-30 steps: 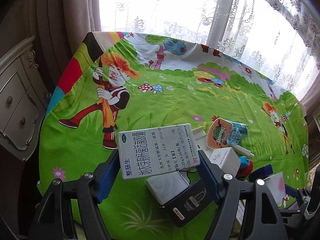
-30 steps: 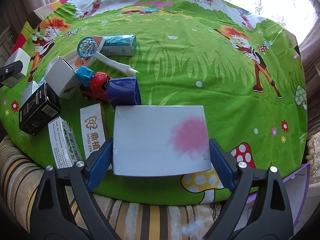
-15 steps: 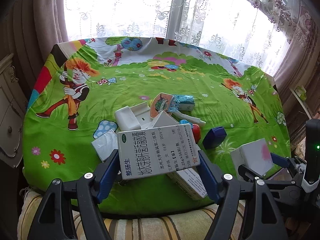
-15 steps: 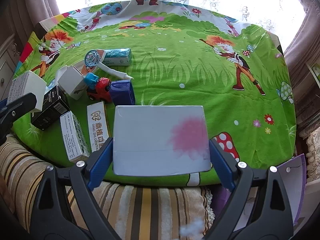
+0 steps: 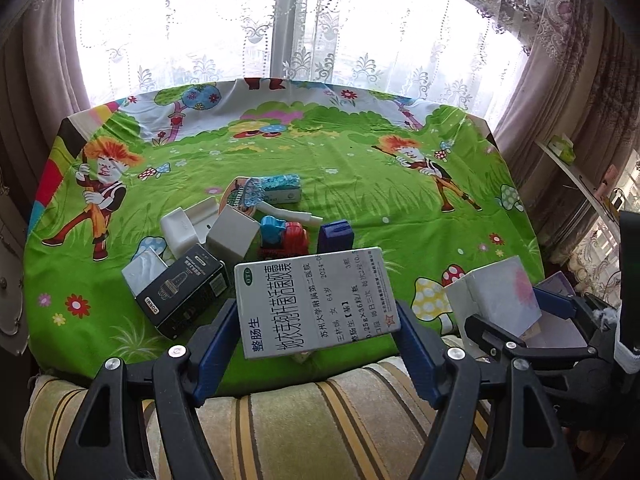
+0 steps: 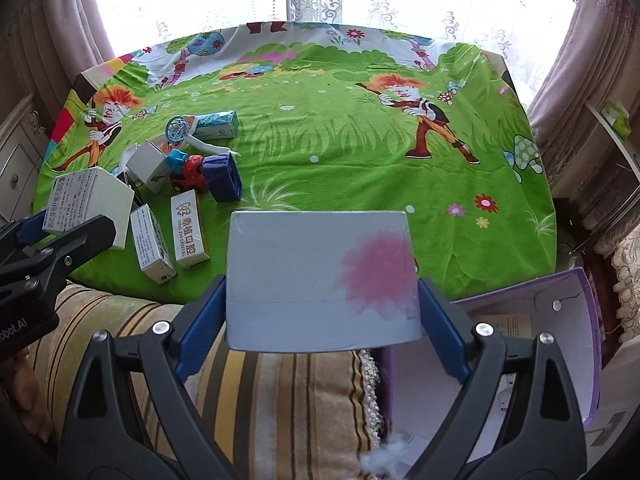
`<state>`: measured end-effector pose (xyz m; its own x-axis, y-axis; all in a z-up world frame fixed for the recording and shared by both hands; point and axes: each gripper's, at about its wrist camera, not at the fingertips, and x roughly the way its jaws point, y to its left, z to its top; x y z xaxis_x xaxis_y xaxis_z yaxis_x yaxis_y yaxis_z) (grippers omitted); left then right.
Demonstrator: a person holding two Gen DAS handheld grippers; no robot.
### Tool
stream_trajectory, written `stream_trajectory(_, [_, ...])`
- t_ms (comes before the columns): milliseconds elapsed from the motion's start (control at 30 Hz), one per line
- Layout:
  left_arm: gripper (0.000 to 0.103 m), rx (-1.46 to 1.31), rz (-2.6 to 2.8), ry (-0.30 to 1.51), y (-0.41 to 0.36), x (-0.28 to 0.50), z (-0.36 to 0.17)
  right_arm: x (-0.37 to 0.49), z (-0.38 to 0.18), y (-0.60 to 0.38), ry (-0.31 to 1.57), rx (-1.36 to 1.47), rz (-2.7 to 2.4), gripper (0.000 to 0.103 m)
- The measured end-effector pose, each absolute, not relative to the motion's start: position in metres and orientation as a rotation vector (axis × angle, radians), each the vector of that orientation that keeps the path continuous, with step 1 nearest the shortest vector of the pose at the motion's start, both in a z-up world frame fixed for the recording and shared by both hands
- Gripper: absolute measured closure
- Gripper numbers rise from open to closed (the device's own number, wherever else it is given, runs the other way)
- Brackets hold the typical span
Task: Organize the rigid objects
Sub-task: 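Carry both boxes over the purple box and open the left tool to drop its box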
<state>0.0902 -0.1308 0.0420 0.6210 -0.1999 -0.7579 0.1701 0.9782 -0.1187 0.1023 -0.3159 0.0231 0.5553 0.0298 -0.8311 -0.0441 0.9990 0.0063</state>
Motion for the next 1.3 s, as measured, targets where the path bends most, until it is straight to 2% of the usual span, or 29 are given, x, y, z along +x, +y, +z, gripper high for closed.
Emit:
stream_trajectory(1000, [0.027,0.258,-0.544,0.851,-0.296,0.04,0.06,0.028,0.035,-0.472,0.923,0.2,-0.199,0.01])
stream_trajectory(1133, [0.025,0.283,-0.588,0.839,-0.313,0.039,0.061,0.025,0.035,-0.48,0.915,0.218,-0.204,0.01])
stream_trajectory(1233, [0.018,0.308,-0.589,0.819,-0.32,0.038,0.062,0.024,0.035,-0.486,0.909,0.235,-0.208,0.01])
stream_trajectory(1300, [0.018,0.304,-0.585,0.812,-0.322,0.039,0.063,0.024,0.035,-0.488,0.906,0.241,-0.214,0.01])
